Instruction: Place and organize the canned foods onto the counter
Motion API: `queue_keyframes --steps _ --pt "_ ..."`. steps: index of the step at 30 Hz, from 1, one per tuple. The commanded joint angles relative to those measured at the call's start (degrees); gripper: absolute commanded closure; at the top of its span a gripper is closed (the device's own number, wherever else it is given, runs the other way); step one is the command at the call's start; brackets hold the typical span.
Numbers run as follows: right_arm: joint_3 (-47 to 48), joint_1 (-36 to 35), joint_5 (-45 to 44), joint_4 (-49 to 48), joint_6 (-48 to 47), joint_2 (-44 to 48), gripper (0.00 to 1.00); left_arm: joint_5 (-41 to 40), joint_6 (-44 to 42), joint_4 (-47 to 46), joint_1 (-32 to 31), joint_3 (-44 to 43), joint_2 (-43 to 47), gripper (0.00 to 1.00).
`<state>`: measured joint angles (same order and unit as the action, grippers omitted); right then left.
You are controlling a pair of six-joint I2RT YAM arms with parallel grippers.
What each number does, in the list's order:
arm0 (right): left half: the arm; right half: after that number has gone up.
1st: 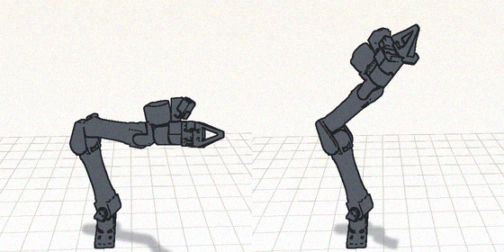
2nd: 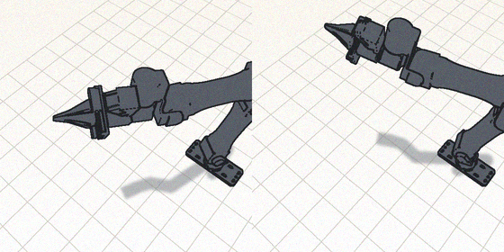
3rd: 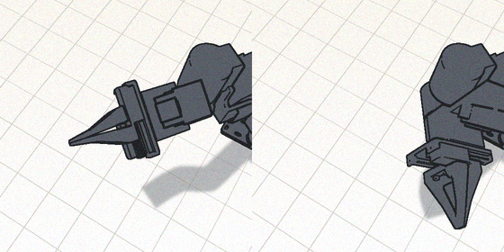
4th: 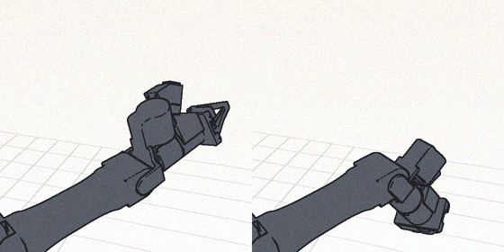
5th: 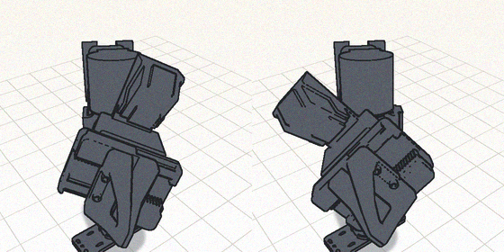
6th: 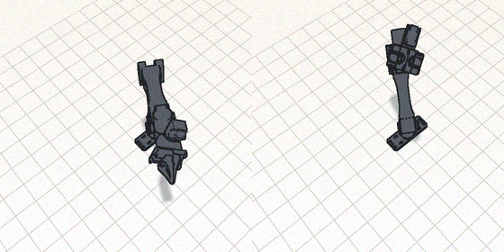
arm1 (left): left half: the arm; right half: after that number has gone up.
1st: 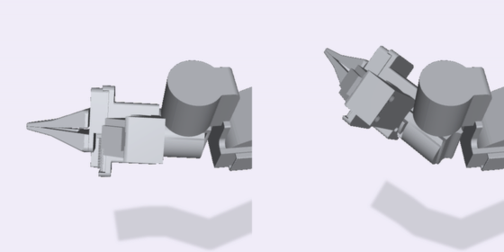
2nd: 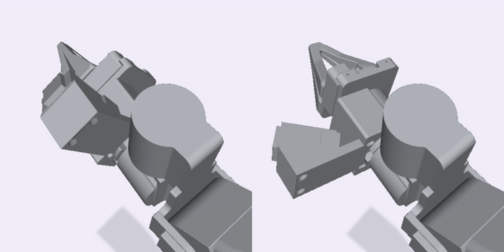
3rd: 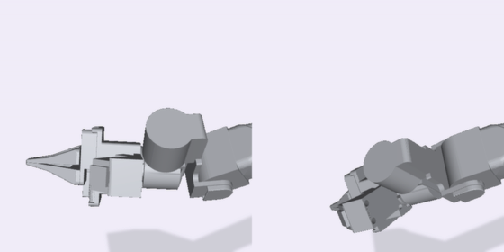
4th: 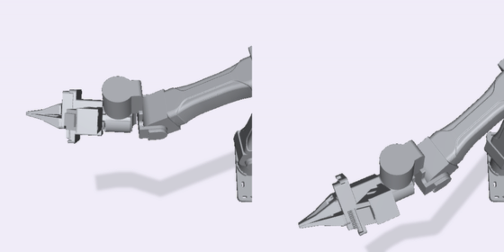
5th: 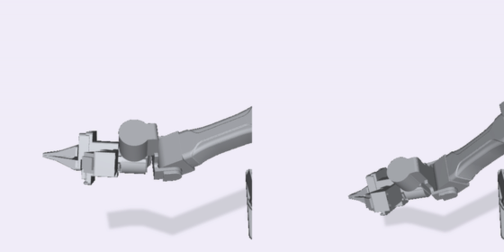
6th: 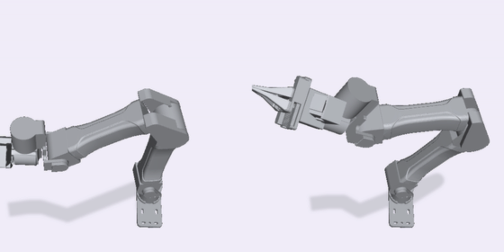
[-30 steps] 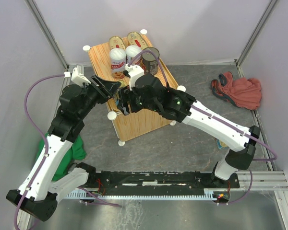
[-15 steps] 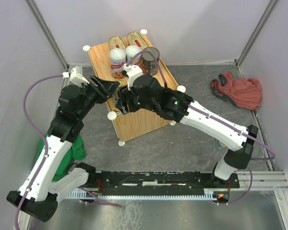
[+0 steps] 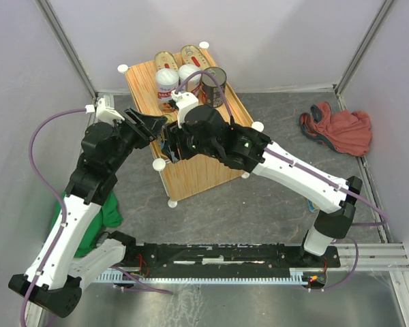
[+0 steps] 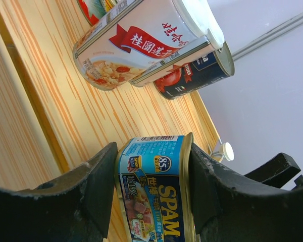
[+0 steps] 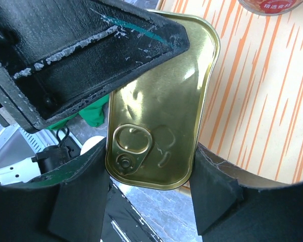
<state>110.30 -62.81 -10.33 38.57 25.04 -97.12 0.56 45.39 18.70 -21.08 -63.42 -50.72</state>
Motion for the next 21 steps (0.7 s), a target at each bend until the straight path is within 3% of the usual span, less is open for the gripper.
queue_keyframes --steps 1,8,21 --pt "3.65 -0.50 -2.36 -0.20 -1.23 -1.00 0.80 -3.38 -1.55 3.04 -0.19 -2.92 0.69 0.45" --pt "5.11 -0.55 -3.32 1.10 -1.29 -2.01 0.80 -7.95 -3.21 7.43 -0.18 -5.39 -0.10 0.37" --pt "5.78 -0.48 -4.52 2.13 -1.67 -2.24 0.81 -12.43 -4.69 10.99 -0.19 -7.46 -1.49 0.32"
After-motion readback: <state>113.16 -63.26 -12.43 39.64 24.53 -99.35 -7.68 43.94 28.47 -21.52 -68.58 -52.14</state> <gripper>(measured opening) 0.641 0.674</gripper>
